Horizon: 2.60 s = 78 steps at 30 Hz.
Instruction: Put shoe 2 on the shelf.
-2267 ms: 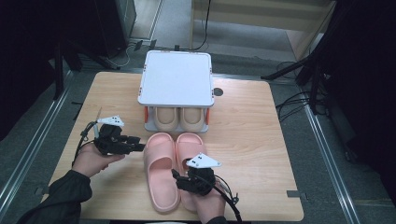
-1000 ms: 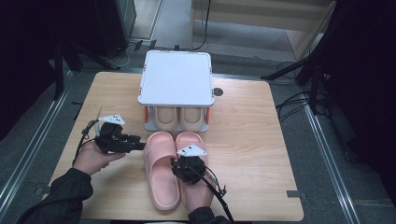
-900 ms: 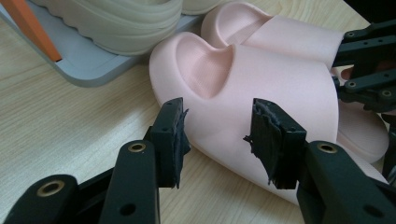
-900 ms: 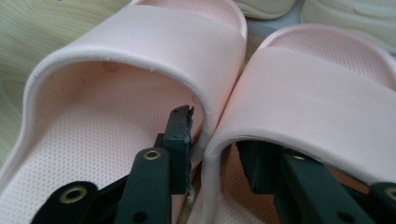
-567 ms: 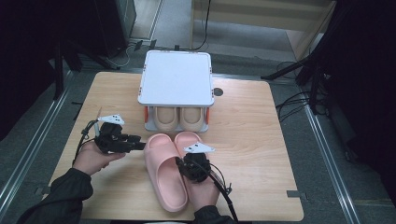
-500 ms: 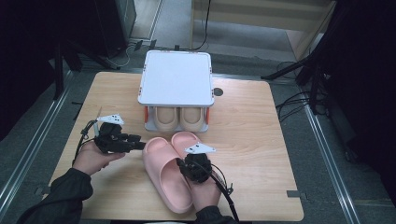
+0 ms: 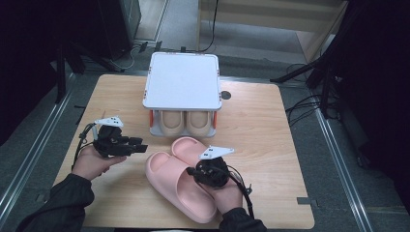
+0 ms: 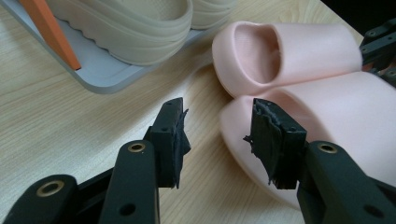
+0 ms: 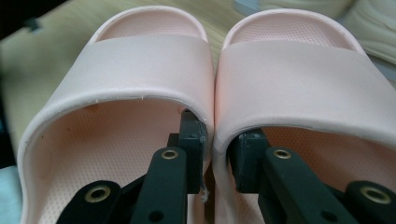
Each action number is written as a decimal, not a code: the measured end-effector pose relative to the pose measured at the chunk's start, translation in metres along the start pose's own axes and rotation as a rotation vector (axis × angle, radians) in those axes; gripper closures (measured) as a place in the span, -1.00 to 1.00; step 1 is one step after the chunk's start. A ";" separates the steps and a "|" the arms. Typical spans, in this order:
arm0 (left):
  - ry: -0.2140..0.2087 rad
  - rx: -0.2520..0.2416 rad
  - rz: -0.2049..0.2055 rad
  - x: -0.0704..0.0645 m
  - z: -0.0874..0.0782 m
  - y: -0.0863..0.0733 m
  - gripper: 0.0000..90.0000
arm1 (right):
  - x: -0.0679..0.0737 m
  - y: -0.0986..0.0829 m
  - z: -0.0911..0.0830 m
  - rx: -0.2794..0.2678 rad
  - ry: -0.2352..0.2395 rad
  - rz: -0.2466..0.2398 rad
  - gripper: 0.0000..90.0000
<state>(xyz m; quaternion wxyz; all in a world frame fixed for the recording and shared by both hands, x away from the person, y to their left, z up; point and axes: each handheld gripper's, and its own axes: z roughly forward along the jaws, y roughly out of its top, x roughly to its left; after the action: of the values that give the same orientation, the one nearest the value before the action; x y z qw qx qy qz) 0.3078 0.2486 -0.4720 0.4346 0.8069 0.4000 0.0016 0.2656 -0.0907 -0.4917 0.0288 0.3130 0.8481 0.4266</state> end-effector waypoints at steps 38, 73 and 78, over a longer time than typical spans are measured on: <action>0.088 -0.020 -0.070 0.006 -0.033 -0.032 0.19 | 0.006 0.131 -0.066 0.001 0.257 -0.348 0.71; 0.054 -0.001 -0.041 0.001 -0.022 -0.026 0.18 | -0.063 0.263 -0.030 -0.119 -0.327 0.110 0.71; 0.034 0.016 -0.014 -0.001 -0.013 -0.019 0.19 | -0.063 0.269 -0.010 -0.140 -0.429 0.205 0.71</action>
<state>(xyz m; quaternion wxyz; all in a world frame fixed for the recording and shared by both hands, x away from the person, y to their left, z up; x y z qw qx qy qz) 0.2903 0.2631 -0.4768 0.4213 0.8073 0.4131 0.0091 0.4496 -0.0144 -0.2995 0.1866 0.4781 0.7546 0.4088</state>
